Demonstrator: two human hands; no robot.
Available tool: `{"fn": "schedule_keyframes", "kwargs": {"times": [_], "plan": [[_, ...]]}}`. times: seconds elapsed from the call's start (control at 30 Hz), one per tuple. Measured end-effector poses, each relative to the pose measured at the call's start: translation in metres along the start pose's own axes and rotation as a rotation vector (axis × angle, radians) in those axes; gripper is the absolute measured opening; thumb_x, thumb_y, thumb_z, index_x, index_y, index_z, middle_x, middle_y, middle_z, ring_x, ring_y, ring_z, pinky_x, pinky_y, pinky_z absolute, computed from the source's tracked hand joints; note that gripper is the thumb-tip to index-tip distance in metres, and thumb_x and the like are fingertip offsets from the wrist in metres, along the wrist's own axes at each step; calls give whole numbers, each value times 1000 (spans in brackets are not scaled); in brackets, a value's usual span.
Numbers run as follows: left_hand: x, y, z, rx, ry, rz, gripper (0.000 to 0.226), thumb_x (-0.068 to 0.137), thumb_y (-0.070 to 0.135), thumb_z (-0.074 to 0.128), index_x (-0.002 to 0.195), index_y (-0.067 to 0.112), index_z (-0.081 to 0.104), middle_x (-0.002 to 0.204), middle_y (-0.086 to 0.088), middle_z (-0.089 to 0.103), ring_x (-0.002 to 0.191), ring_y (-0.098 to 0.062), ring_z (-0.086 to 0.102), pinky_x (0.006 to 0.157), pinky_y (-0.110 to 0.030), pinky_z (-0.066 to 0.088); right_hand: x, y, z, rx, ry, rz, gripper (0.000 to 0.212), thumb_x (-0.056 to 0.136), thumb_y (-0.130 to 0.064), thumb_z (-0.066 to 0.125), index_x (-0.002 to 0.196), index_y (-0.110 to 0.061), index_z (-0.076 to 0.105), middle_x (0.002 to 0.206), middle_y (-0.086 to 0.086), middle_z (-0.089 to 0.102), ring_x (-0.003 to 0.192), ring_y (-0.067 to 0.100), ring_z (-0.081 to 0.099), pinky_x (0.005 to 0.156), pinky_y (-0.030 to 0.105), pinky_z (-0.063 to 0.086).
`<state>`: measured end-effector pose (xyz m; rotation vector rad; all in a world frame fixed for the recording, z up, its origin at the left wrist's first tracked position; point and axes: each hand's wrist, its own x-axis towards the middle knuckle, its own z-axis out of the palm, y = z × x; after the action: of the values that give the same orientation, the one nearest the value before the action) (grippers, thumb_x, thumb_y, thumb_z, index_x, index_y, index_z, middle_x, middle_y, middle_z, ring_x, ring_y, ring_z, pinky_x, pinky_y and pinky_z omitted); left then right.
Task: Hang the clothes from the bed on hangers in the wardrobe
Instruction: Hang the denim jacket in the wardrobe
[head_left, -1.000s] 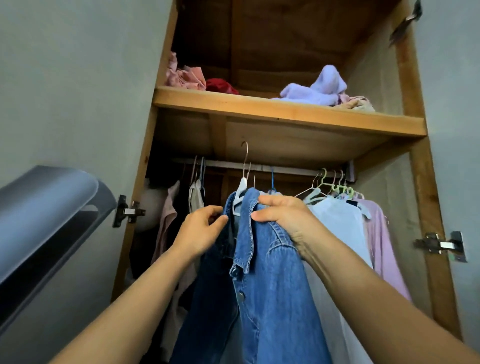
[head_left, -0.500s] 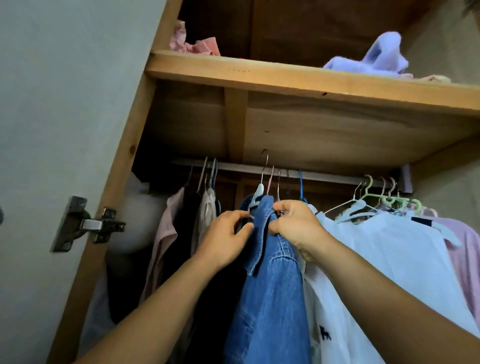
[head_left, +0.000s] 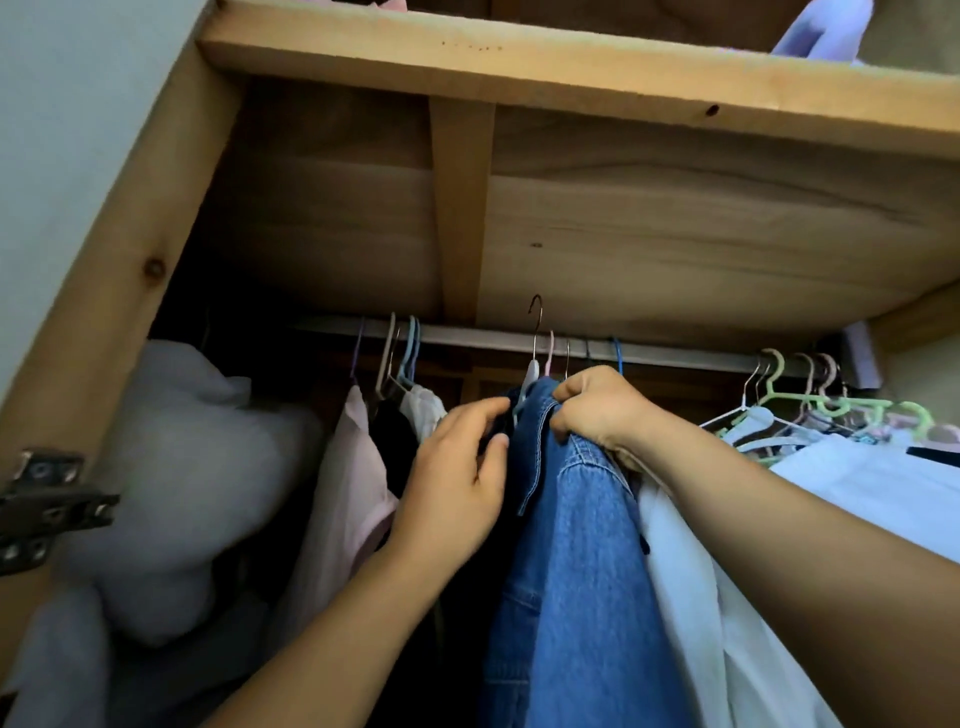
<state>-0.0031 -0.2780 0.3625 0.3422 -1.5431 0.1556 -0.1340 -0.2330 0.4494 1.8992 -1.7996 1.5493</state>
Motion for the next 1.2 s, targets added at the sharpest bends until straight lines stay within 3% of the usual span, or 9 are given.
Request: {"fn": "schedule_keyframes", "kwargs": {"times": [0.2, 0.27, 0.37, 0.43, 0.5, 0.57, 0.8, 0.97, 1.2], "plan": [[3, -3, -2, 34, -20, 124, 34, 91, 7, 55, 123, 18, 59, 112, 17, 55, 108, 1, 53, 92, -12, 42, 19, 8, 10, -74, -70, 10, 33, 69, 8, 67, 102, 10, 65, 117, 21, 63, 98, 28, 63, 81, 36, 52], [2, -6, -3, 67, -34, 143, 33, 91, 9, 54, 123, 18, 59, 112, 19, 53, 107, 3, 51, 90, -5, 38, 21, 7, 12, -120, -97, 22, 12, 70, 6, 69, 81, 3, 67, 90, 15, 67, 76, 22, 61, 67, 29, 49], [-2, -9, -4, 145, -59, 179, 33, 90, 19, 51, 122, 18, 59, 116, 15, 58, 106, 0, 52, 86, -12, 43, 24, 13, 14, -164, -125, -5, 23, 68, 1, 72, 56, -10, 55, 67, 6, 52, 60, 16, 47, 56, 23, 38], [-7, -12, -3, 193, -98, 155, 34, 91, 18, 54, 125, 19, 57, 121, 10, 58, 107, -4, 54, 87, -21, 46, 17, 18, 12, -199, -90, -59, 9, 69, -5, 75, 75, -7, 69, 81, 5, 60, 77, 18, 56, 63, 22, 42], [-14, -16, -2, 220, -146, 110, 37, 91, 18, 56, 128, 20, 55, 125, 9, 56, 111, -6, 53, 90, -22, 45, 4, 24, 7, -258, -35, -132, 26, 70, -13, 76, 94, -3, 71, 90, 9, 65, 89, 22, 59, 66, 25, 46], [-20, -21, 0, 236, -179, 71, 38, 91, 20, 57, 129, 20, 54, 126, 9, 56, 113, -8, 52, 91, -23, 44, -13, 28, 2, -297, 51, -216, 32, 75, -19, 74, 102, -4, 69, 94, 12, 66, 91, 23, 59, 74, 30, 45], [-58, -28, 18, 120, -289, 33, 46, 86, 43, 42, 122, 20, 59, 121, 8, 58, 112, -10, 55, 94, -27, 44, -88, 62, -6, -292, 247, -526, 46, 82, -35, 62, 122, -13, 60, 110, 0, 52, 106, 13, 49, 87, 12, 28], [-94, -20, 21, 76, -328, 37, 45, 89, 43, 37, 115, 19, 64, 121, 9, 59, 113, -8, 56, 97, -28, 43, -169, 104, -10, -265, 281, -539, 49, 82, -43, 52, 123, -16, 57, 111, -8, 54, 106, 6, 49, 93, 9, 32], [-153, 67, -33, -101, -71, -50, 31, 86, 37, 47, 108, 23, 64, 112, 16, 60, 106, 9, 53, 93, -5, 34, -304, 156, -28, -251, 324, -287, 48, 79, -50, 55, 120, -26, 59, 109, -12, 57, 101, -2, 51, 86, -1, 32]]}}
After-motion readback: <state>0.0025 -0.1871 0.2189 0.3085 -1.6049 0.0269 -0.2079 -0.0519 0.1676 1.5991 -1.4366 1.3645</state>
